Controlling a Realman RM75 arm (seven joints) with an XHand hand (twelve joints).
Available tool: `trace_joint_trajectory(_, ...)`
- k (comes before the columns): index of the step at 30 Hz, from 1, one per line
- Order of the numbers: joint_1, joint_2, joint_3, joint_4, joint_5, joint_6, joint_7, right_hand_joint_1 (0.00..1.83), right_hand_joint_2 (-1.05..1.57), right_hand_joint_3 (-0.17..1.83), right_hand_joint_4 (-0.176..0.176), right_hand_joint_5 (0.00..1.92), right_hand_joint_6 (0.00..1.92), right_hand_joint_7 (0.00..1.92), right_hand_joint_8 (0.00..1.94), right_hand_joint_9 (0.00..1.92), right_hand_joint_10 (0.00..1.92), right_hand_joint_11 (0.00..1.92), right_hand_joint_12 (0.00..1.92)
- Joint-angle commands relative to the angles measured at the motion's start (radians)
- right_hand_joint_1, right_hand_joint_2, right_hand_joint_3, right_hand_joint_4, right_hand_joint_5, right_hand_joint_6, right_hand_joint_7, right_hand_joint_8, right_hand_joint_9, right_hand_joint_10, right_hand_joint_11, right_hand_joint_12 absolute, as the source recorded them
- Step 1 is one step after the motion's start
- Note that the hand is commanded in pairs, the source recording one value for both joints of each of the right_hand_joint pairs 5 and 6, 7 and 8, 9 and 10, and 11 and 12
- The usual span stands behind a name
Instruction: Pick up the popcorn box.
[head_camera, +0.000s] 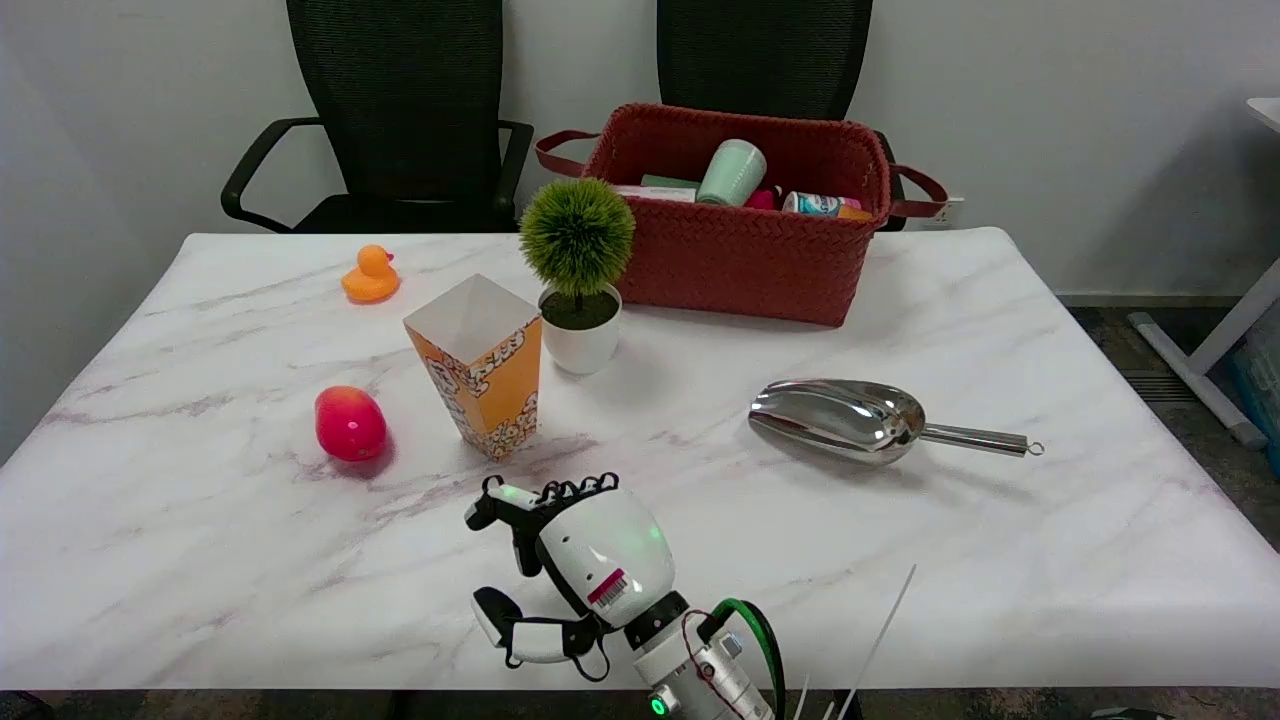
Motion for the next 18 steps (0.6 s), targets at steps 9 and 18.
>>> trace_joint_trajectory(9, -0.002, 0.003, 0.002, 0.003, -0.010, -0.012, 0.009, 1.03, 0.69, 0.73, 0.000, 0.70, 0.70, 1.26, 1.26, 1.14, 1.14, 1.05, 1.05)
trace_joint_trajectory(18, -0.001, 0.003, 0.010, 0.007, -0.016, -0.009, 0.009, 1.03, 0.69, 0.73, 0.000, 0.70, 0.70, 1.26, 1.26, 1.14, 1.14, 1.05, 1.05)
